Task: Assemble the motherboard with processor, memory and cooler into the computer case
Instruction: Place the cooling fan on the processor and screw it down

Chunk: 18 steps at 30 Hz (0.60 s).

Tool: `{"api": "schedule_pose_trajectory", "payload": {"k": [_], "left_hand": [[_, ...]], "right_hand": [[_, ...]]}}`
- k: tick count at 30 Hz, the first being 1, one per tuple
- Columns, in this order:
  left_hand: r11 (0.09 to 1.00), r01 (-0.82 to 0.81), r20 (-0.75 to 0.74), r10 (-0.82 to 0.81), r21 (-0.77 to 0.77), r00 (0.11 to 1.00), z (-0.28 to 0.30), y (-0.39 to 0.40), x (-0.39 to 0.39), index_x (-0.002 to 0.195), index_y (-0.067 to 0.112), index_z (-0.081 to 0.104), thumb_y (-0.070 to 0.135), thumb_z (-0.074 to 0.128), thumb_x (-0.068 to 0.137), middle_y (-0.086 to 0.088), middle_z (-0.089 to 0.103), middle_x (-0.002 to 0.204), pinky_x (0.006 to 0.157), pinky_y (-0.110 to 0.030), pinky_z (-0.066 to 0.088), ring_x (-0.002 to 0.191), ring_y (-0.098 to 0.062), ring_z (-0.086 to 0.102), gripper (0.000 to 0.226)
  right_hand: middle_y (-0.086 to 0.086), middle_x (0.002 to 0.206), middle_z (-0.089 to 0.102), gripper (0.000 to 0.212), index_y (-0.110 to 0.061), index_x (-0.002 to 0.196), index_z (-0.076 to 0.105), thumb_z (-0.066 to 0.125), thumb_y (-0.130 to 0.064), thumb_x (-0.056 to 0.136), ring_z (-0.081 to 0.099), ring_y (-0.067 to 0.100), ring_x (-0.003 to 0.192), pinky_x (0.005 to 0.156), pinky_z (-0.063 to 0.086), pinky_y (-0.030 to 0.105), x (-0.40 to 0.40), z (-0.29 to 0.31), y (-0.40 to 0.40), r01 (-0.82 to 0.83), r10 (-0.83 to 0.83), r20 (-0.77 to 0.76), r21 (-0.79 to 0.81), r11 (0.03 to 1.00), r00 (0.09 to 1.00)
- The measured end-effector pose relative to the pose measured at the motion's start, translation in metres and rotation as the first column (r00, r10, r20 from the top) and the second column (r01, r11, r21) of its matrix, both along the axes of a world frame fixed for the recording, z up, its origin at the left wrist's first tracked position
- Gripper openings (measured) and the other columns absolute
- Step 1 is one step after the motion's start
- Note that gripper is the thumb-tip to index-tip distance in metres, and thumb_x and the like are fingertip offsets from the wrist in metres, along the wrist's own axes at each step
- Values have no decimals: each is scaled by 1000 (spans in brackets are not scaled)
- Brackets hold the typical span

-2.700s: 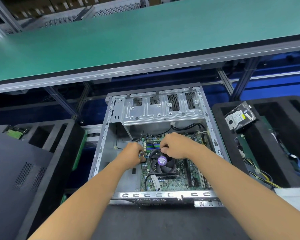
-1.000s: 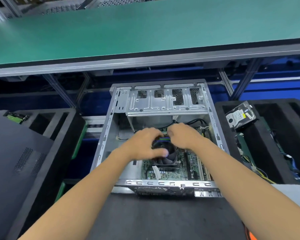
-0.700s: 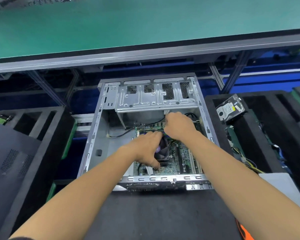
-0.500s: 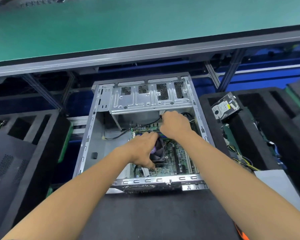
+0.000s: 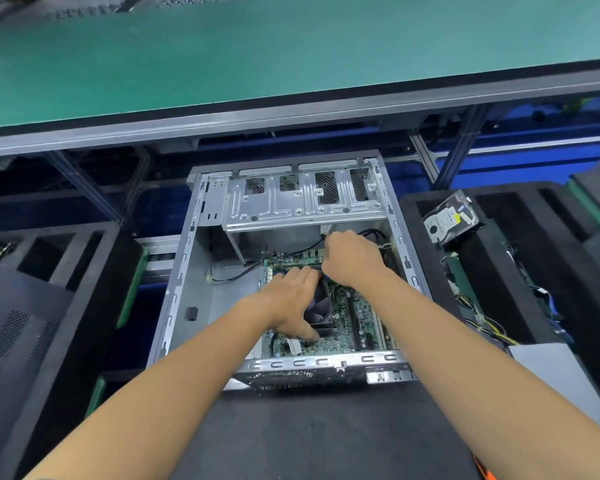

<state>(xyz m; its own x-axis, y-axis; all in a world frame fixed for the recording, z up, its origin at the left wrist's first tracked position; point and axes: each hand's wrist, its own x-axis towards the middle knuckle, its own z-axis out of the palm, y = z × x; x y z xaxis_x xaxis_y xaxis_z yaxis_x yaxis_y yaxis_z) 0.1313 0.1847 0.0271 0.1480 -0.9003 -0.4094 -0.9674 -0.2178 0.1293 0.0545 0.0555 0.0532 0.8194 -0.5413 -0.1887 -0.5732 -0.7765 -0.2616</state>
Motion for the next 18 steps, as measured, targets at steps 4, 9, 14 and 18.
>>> {"api": "schedule_pose_trajectory", "payload": {"k": [4,9,14,18], "left_hand": [[995,-82,-154,73,-50,985,1,1,4,128,14,33,63,77,57,-1,41,121,95,-35,36,110,-20,39,97],[950,-282,-429,201,-134,881,0,4,8,119,18,51,72,40,81,-2,58,111,84,-37,43,97,-18,51,66],[922,-312,-310,234,-230,921,-4,4,4,94,21,55,47,54,88,3,57,88,66,-31,36,81,-20,52,27],[923,-282,-265,212,-262,941,-2,5,-1,86,27,46,44,53,88,6,50,82,66,-31,36,78,-19,47,19]], "right_hand": [[4,76,46,7,-12,83,47,53,-14,87,48,27,68,61,38,32,-6,1,0,-6,6,-12,-5,1000,1000],[1,67,41,20,-13,71,42,53,-14,87,47,27,65,60,37,32,-11,0,4,-54,54,-66,1,999,996],[6,82,46,10,-10,94,59,53,-14,87,49,30,71,64,40,34,-13,-2,7,-131,134,-109,33,991,985],[6,83,46,14,-11,98,60,52,-13,87,50,29,75,66,40,33,-15,-2,9,-209,212,-143,36,977,967]]}}
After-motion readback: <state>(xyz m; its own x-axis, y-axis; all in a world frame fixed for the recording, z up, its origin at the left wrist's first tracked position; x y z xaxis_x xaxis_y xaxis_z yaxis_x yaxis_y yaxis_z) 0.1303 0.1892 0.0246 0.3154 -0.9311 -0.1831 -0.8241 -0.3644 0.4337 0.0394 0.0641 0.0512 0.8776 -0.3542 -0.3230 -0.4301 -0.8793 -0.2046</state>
